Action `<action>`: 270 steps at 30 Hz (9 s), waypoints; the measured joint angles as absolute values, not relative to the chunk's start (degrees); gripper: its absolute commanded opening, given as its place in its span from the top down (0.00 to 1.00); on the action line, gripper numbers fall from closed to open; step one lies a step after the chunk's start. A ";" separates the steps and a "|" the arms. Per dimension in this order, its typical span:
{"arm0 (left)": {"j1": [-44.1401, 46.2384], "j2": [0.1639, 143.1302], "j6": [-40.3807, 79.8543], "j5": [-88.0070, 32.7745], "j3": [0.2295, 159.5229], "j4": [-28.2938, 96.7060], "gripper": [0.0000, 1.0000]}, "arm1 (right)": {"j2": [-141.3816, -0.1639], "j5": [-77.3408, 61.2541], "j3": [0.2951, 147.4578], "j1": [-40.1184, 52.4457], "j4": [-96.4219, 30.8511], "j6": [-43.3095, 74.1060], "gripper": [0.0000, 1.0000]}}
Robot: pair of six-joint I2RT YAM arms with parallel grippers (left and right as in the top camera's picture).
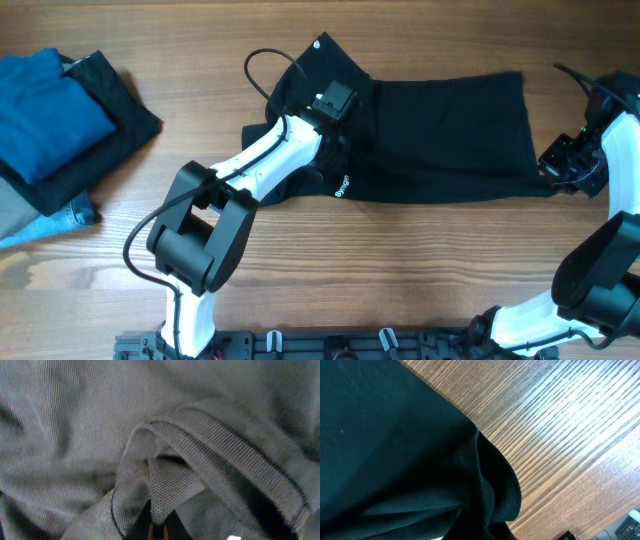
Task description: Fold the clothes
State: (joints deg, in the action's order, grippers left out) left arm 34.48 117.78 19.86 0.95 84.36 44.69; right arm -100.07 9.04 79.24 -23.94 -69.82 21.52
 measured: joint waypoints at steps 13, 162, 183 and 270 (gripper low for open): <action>24.56 99.31 19.84 0.12 84.25 49.93 0.96 | -100.07 2.57 79.24 -23.94 -68.38 17.41 0.91; 26.52 108.77 15.90 -16.21 75.79 67.66 0.47 | -101.34 10.90 80.68 -23.46 -75.77 20.08 0.94; 26.52 108.81 17.26 -19.03 69.63 62.39 0.96 | -101.34 10.72 80.68 -23.46 -75.77 20.05 0.94; 15.57 101.62 17.08 -4.86 74.22 39.55 0.38 | -101.34 -1.10 58.72 -23.46 -31.59 17.23 0.49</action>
